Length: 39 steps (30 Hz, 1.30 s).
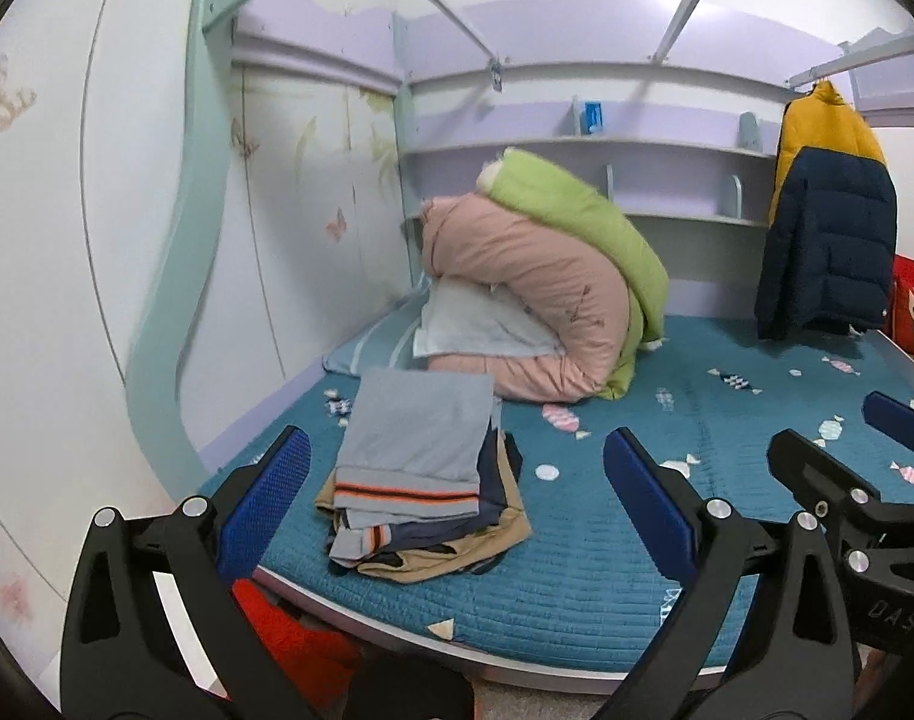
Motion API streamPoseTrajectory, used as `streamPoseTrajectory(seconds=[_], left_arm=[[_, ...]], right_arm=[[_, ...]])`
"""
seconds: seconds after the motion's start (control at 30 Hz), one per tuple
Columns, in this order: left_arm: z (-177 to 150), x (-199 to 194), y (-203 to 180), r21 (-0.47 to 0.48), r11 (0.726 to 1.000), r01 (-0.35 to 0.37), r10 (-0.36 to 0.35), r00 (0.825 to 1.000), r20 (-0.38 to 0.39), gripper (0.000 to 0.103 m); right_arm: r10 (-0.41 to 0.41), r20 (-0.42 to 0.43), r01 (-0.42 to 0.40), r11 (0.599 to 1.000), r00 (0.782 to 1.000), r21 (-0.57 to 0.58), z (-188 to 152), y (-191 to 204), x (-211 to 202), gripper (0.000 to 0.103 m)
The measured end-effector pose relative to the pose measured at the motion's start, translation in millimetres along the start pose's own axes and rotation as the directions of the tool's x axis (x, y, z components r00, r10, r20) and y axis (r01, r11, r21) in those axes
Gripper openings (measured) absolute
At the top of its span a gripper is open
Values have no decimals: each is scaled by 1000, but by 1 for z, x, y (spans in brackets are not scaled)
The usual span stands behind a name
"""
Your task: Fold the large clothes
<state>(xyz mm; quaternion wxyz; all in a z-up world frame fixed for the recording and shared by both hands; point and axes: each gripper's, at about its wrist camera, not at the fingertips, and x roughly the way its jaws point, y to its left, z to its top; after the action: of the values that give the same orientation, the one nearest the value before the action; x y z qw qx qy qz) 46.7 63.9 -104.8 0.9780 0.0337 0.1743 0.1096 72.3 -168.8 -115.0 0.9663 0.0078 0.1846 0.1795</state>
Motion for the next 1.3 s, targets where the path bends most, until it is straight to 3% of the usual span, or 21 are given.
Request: streamPoseTrajectory(seconds=[0.33,0.53,0.87,1.3], left_arm=[[15,-57,-19,18,998,53,-54,993,100,98],[24,-84,-26,29,998,60,-64,985,158,98],[30,-111,-31,36,998,51,-58,978,200,98],[27,-117,-32,31,998,51,-56,977,203,98]], right_arm=[[-114,145,116,993,983,-5,8,-10,-72,95],[-141,196,142,990,970,11,11,-15,-100,95],[-149,227,148,989,963,23,13,-19,-122,95],[-148,240,147,989,959,20,13,-16,-130,95]])
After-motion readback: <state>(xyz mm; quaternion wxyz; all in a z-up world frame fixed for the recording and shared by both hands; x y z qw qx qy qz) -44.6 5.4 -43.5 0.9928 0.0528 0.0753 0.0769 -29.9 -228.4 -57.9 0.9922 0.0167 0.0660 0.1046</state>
